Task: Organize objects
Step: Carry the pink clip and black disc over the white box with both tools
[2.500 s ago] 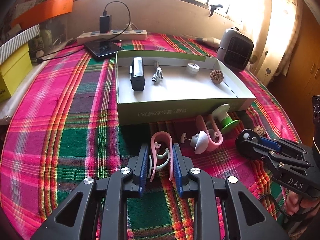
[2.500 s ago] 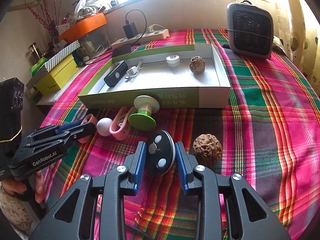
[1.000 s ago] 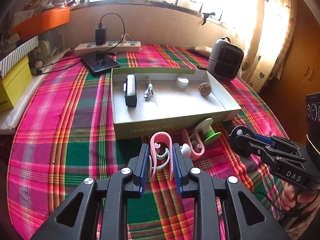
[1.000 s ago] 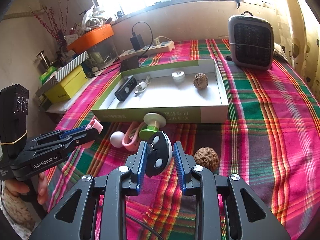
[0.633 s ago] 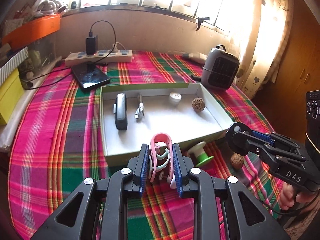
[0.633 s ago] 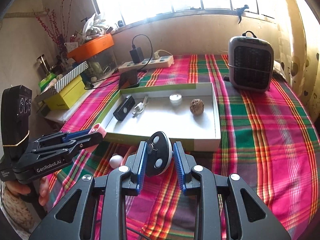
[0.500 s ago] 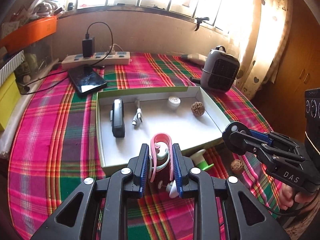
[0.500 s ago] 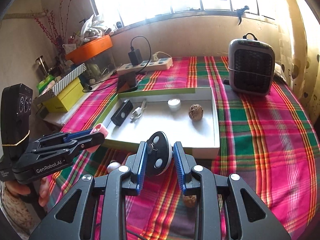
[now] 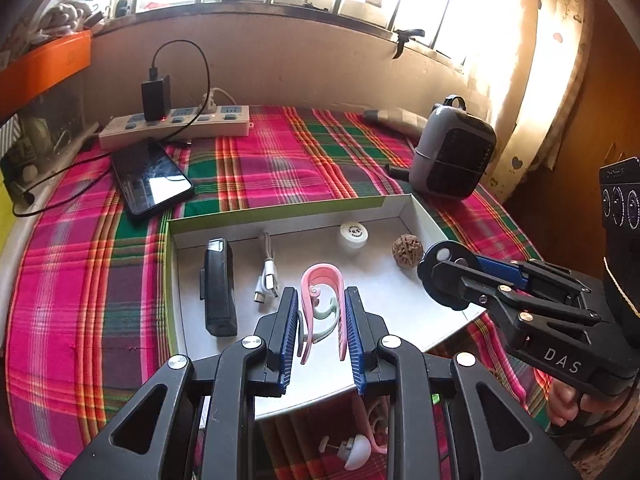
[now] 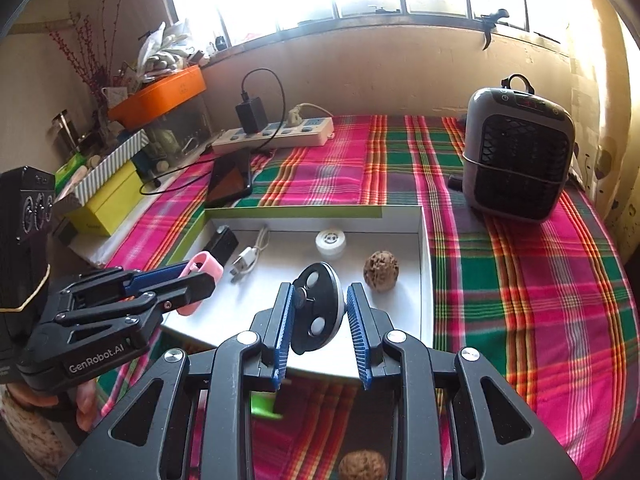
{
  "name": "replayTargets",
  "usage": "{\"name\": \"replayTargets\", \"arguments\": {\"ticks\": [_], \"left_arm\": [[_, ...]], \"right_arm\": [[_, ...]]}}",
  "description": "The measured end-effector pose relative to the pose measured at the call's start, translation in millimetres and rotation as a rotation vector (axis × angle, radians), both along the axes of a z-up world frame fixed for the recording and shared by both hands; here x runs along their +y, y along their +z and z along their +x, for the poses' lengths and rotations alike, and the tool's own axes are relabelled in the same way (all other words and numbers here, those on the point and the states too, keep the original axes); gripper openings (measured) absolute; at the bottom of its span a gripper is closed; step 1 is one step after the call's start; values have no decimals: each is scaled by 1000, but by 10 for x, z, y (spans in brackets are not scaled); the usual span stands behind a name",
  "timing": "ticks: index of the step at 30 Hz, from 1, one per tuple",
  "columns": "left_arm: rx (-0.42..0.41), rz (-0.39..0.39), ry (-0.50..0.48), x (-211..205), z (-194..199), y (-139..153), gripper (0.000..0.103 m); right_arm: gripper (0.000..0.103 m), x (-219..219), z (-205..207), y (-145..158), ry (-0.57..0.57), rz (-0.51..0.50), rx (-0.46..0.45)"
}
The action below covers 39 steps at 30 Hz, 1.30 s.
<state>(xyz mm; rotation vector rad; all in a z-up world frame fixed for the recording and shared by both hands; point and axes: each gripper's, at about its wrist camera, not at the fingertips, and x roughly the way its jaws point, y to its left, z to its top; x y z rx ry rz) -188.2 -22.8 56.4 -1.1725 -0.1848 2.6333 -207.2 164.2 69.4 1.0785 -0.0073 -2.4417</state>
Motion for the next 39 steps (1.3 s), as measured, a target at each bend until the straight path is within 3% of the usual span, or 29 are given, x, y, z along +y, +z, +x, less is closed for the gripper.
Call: {"name": "replayTargets", "arguments": {"ticks": [17,39], "left_arm": [[-61,-6,-6,67,-415,-191,21],[-87,-17,9,89,-608,-295,21]], "right_arm": [[28,-99,-514,-230,-20,52,-58],[28,-239,-661,-290,-26,182,31]]}}
